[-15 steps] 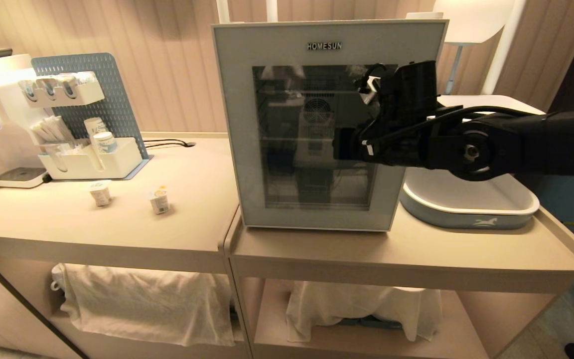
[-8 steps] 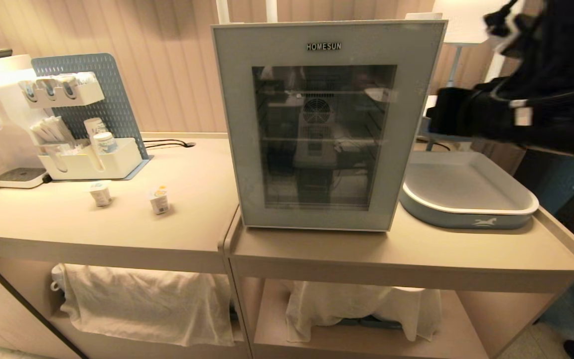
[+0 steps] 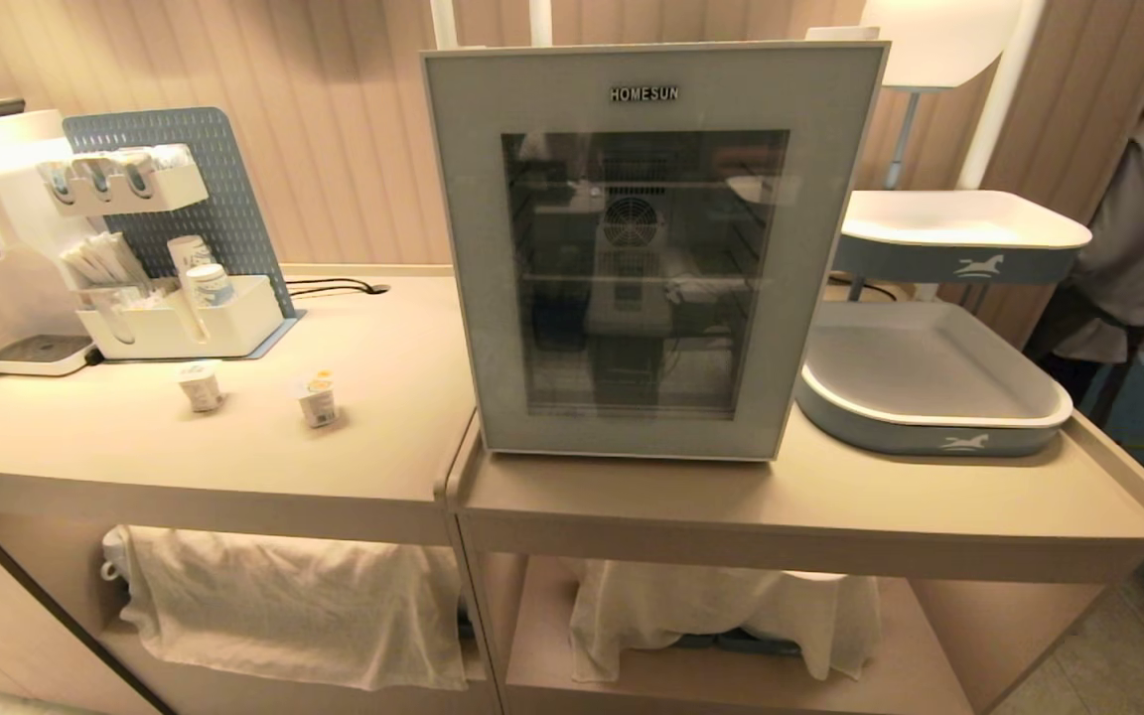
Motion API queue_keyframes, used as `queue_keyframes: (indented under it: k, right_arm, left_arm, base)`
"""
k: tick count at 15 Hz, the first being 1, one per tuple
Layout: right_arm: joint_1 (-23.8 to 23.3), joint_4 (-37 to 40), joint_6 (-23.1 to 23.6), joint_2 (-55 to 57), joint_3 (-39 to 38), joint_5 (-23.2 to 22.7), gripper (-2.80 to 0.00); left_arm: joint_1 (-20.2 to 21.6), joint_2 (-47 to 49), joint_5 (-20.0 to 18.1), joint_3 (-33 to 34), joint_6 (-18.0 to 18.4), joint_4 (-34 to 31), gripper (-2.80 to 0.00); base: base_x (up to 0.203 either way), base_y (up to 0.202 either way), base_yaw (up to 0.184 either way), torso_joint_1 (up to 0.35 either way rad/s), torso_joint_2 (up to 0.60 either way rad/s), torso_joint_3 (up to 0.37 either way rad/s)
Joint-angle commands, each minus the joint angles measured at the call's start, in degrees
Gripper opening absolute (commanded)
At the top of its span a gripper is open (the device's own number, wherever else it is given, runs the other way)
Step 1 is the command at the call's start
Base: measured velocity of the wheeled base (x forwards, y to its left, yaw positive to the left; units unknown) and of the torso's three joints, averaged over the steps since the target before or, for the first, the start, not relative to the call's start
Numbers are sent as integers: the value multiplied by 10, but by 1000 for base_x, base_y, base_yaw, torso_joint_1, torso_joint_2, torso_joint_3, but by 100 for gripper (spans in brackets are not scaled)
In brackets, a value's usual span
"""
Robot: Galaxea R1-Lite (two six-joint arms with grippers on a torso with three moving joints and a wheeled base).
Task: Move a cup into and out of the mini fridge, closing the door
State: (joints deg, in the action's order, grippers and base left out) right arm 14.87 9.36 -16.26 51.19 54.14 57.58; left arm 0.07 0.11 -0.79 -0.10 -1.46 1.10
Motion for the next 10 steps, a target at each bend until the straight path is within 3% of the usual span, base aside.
queue_keyframes:
  k: [1, 4, 8, 9, 10]
  right_arm:
    - [-78, 3, -2, -150, -84, 13, -280]
    - [-117, 2, -2, -268, -184, 9, -280]
    - [-162, -10, -9, -357, -318, -46, -280]
    - [-161, -29, -6, -370, -327, -113, -280]
    - [-157, -58, 12, -391, -337, -209, -280]
  left_arm:
    - [0, 0, 0, 0, 0, 0, -280]
    - [0, 0, 0, 0, 0, 0, -280]
    - [0, 0, 0, 0, 0, 0, -280]
    - [0, 0, 0, 0, 0, 0, -280]
    - [0, 0, 0, 0, 0, 0, -280]
  base:
    - [0, 0, 0, 0, 0, 0]
    - [0, 0, 0, 0, 0, 0]
    - [0, 0, 0, 0, 0, 0]
    - [0, 0, 0, 0, 0, 0]
    - [0, 0, 0, 0, 0, 0]
